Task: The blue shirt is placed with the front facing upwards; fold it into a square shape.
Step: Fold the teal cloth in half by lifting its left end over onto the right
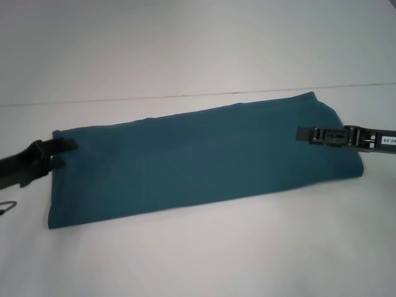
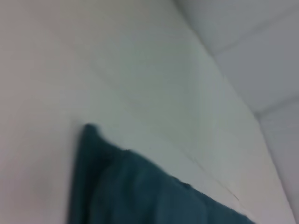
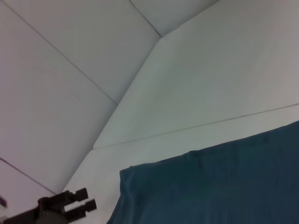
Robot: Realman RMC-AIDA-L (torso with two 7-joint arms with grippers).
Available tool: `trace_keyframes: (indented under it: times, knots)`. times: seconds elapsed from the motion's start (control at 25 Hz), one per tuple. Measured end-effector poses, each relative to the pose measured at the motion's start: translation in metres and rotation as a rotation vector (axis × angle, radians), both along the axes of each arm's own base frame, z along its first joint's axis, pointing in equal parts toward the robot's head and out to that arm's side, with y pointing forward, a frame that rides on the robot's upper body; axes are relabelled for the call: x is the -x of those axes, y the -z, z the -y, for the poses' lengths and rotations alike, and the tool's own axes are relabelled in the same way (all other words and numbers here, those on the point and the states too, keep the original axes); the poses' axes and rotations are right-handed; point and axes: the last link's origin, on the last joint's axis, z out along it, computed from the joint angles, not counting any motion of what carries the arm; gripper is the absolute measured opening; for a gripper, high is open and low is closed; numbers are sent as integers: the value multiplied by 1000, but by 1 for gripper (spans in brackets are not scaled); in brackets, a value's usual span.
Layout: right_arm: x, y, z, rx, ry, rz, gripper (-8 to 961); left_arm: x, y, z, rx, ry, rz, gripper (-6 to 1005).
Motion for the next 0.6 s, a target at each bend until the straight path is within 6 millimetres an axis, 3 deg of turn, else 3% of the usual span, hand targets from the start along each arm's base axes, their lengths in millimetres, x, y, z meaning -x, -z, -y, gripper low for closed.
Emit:
trace_keyframes:
  times: [0.24,0.6]
  knots:
    - [-3,-1,0,-7,3,7,704,-13,-8,-10,-8,101,-48,610]
    - [-6,5,1,-4,17,0,703,-21,30,-39,-156,-109,7,611]
